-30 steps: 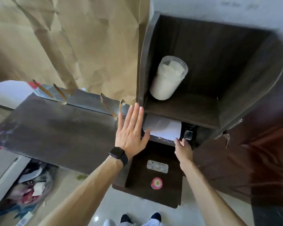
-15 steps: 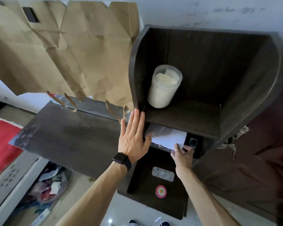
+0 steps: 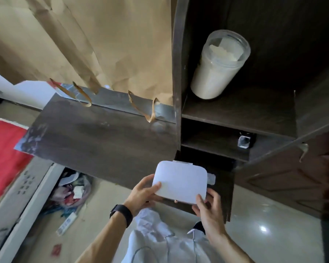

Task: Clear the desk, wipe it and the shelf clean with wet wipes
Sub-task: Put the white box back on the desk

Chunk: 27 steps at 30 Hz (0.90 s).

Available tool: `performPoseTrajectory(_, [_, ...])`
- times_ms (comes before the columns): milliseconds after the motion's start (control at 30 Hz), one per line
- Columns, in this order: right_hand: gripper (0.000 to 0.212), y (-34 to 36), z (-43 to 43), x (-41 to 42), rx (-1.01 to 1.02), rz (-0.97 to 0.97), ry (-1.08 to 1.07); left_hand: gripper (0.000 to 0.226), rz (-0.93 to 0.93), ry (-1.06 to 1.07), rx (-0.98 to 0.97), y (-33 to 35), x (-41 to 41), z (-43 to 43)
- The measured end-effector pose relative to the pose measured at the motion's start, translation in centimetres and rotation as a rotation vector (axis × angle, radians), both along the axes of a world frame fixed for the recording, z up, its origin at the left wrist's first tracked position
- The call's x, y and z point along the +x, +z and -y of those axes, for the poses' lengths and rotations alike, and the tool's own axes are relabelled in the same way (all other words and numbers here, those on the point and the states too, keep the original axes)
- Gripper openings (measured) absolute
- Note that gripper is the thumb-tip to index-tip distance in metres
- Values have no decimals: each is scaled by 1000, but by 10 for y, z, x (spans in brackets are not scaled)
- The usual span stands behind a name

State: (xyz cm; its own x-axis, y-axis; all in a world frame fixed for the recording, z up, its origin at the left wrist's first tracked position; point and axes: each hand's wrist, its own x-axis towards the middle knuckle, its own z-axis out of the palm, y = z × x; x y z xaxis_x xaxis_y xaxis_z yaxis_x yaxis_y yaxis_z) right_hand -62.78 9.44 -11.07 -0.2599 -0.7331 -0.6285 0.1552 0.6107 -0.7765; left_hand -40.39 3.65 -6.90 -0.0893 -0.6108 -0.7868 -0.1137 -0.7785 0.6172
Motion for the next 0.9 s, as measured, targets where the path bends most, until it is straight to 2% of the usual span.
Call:
performPoseTrajectory(67, [35,-7,9,30,4,-117,167,37,-10,37,23,-8,36,4])
performPoseTrajectory(200, [43,-12,55,95,-8,-163,443,30,-22,175,45,-29,125,33])
performPoseTrajectory(333, [62,-25,105,151,-51,-507,595,40,-2,260,12,-42,210,88])
performPoseTrajectory(433, [94,-39,137,177,-67,-798,827,42,11,310,-6,-45,259,135])
performPoseTrajectory(533, [93,-51,159,193,28,-1002,1029,40,5,316,-17,-46,296,184])
performPoseTrajectory(700, [88,-49,170,205,192,-1039,1078,33,96,264,-23,-49,329,247])
performPoseTrajectory(900, [89,-46,171,205,209,-1031,1084,28,147,329,-188,-70,325,275])
